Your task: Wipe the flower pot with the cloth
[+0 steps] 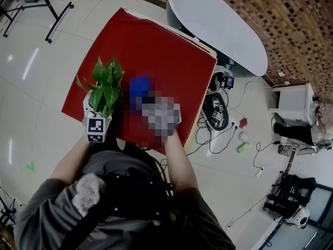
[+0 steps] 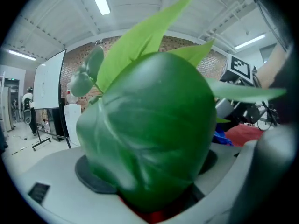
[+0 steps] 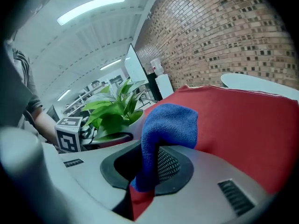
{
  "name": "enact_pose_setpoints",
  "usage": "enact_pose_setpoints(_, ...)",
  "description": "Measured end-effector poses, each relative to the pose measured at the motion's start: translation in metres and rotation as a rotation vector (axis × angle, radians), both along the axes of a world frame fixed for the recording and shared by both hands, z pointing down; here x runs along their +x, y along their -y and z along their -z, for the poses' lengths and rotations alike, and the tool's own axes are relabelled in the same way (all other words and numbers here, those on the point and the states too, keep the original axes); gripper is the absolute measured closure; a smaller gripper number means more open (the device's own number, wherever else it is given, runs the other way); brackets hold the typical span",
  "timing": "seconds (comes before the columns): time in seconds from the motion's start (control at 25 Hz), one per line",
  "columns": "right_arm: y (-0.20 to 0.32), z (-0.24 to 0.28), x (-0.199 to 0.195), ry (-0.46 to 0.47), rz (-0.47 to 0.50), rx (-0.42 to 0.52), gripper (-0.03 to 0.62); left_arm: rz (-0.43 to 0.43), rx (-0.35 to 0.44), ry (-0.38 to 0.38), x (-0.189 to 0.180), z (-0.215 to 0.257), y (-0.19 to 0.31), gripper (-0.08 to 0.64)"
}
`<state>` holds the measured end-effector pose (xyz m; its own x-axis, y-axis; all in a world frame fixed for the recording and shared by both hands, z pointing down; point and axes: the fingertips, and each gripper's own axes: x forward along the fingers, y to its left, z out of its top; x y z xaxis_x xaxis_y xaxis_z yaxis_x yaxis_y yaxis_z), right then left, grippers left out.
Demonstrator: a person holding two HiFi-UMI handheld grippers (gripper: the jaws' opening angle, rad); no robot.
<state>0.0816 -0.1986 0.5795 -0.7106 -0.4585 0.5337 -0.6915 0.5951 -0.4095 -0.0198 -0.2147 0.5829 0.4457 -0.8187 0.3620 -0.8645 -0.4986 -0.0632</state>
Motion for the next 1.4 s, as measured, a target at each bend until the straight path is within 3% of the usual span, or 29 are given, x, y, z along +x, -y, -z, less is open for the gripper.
enact_pose_setpoints(0.2,0.027,0.005,-0.023,0.051,0.067,-0.001,0.515,-0.157,0.000,-0.019,-0.001,-0.001,0.003,0.124)
enact_pose_setpoints(0.48,0.041,0.001,-0.044,0.092,0.171,-0.012,0.515,-0.477,-0.045,-0.069,0.004,-0.002,-0.005,0.124)
enact_pose_setpoints(0.88,0.056,-0.041,-0.055,0.033,0.165,-0.145,0.515,-0.701,-0.067,-0.060,-0.002,-0.005,0.000,0.123)
enact_pose_setpoints(1.12,0.051,-0.058,-0.057,-0.047,0.127,-0.144,0.515,-0.749,-0.072,-0.047,-0.005,-0.012,-0.001,0.114)
enact_pose_setpoints(1.4,0.052,-0.052,-0.047,-0.040,0.080,-0.125,0.515,-0.660,-0.052,0.002,-0.009,-0.010,0.005,0.106)
